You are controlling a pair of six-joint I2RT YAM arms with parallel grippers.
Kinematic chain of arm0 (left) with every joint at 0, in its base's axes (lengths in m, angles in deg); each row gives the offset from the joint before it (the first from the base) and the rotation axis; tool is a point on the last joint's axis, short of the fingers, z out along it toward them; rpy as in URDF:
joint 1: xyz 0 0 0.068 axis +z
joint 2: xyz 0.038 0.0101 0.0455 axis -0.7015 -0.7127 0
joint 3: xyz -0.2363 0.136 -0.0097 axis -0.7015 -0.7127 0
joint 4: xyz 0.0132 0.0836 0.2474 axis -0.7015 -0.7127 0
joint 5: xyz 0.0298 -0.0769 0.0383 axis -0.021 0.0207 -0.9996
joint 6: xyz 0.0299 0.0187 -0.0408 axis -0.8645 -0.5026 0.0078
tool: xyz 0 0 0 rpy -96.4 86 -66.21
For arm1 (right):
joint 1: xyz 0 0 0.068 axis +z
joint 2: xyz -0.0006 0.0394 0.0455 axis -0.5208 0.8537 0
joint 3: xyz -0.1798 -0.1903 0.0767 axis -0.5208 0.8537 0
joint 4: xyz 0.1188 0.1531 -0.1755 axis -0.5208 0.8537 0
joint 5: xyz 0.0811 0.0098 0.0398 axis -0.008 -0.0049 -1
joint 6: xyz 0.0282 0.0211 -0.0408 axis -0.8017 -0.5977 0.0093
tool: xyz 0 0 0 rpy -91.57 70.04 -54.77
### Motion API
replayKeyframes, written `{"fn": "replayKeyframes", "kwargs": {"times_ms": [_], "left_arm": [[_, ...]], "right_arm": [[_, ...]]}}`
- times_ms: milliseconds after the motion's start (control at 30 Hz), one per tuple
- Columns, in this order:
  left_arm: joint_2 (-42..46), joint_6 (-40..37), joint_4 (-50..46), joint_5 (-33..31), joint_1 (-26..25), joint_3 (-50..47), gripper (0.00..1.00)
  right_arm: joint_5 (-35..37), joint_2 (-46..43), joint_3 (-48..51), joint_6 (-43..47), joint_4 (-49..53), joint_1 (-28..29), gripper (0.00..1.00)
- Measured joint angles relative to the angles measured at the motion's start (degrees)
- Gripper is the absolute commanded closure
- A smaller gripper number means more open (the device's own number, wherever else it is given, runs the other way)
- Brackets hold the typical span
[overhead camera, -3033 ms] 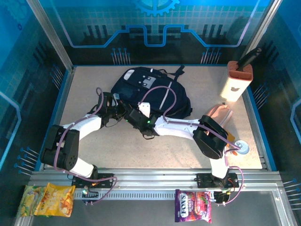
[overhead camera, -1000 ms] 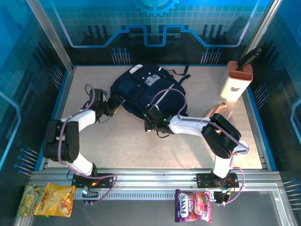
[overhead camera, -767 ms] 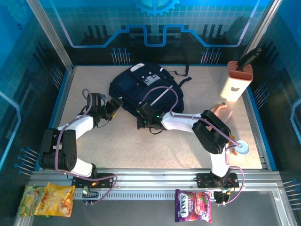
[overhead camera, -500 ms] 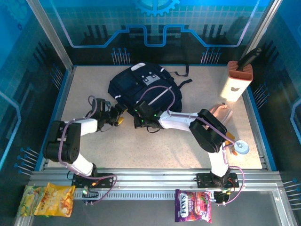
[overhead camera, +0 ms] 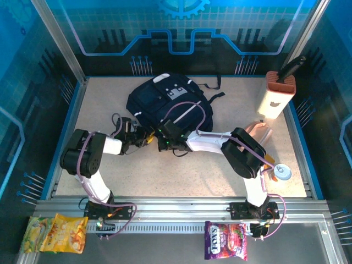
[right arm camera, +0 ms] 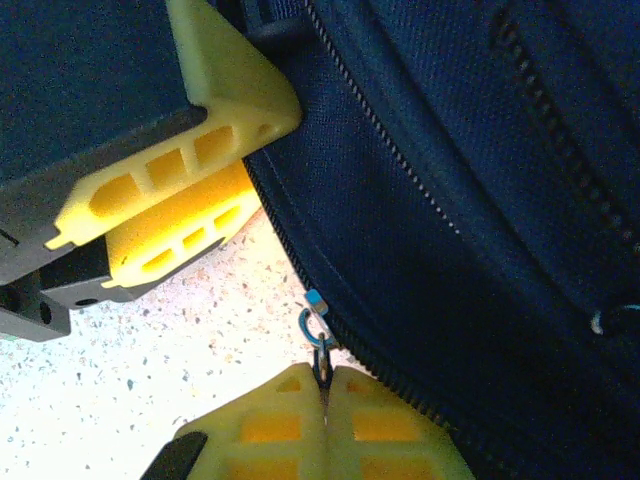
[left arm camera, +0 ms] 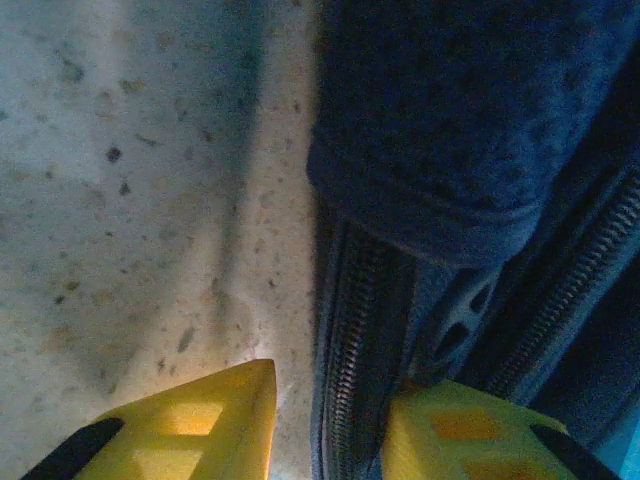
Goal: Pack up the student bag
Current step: Zip the student bag at the top-center of the table.
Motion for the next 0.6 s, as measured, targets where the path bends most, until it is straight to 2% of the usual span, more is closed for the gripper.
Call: {"fn": "replayKeyframes", "kwargs": {"times_ms": [200, 467, 600], "left_arm": [[-0.3, -0.7, -0.6, 0.0, -0.1, 1.1, 0.99], [0.0, -3.3, -4.6, -0.5, -0.1, 2.9, 1.00], [0.2, -4.4, -5.8, -0.5, -0.1, 3.3, 1.00]], "right_arm": [[5.3, -4.4, 3.7, 0.1, 3.4, 0.0, 1.00], [17.3, -17.5, 15.1, -0.9, 10.7, -1.1, 1.00], [18.9, -19.1, 16.2, -1.9, 13.4, -3.9, 1.00]]}}
